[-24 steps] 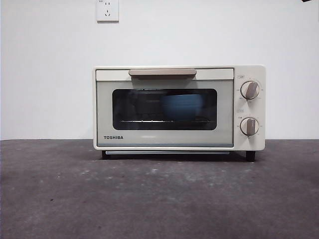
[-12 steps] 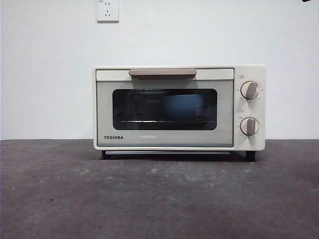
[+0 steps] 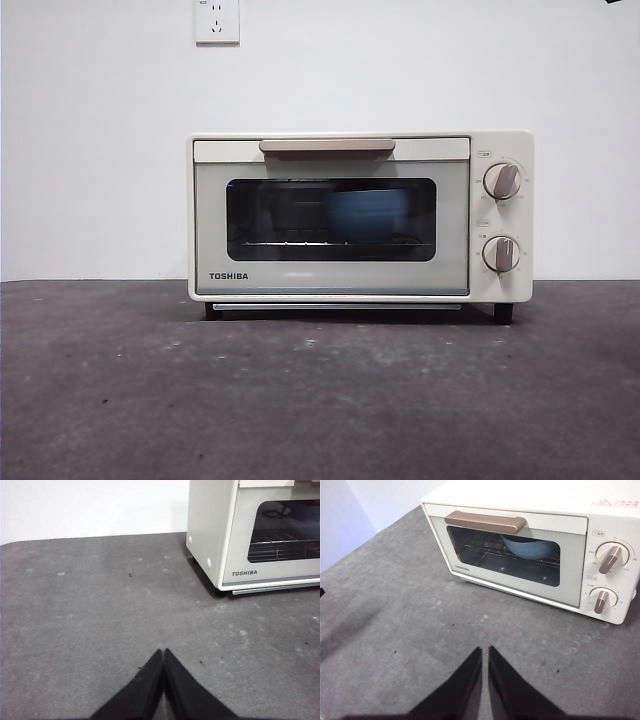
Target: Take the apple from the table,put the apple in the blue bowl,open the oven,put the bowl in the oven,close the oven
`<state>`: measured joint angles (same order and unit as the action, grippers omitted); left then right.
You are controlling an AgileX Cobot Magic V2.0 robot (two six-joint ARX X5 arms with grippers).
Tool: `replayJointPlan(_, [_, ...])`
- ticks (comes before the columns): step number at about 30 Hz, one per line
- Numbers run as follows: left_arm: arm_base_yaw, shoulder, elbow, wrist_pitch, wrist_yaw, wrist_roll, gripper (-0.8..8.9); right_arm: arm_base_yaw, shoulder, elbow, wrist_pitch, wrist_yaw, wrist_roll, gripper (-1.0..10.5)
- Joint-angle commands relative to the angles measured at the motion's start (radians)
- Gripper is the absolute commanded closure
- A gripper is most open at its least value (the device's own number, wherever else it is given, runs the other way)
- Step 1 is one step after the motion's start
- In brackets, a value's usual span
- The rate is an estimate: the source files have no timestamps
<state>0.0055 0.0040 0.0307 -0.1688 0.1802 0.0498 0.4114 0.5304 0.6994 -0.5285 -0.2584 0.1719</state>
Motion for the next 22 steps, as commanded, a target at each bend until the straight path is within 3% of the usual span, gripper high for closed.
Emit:
replayJointPlan(1, [0.001, -0.001, -0.024, 0.007, 0.0, -0.01, 8.06, 0.005, 0.002, 0.008, 0.013, 0.002, -0.008, 9.4])
replayJointPlan(17, [0.001, -0.001, -0.024, 0.008, 0.0, -0.01, 8.06, 0.004, 0.002, 0.008, 0.012, 0.002, -0.009, 9.4])
replayJointPlan(22, [0.001, -0.001, -0.024, 0.008, 0.0, -0.01, 8.06, -0.077, -0.07, -0.009, 0.035, 0.07, -0.114, 9.4])
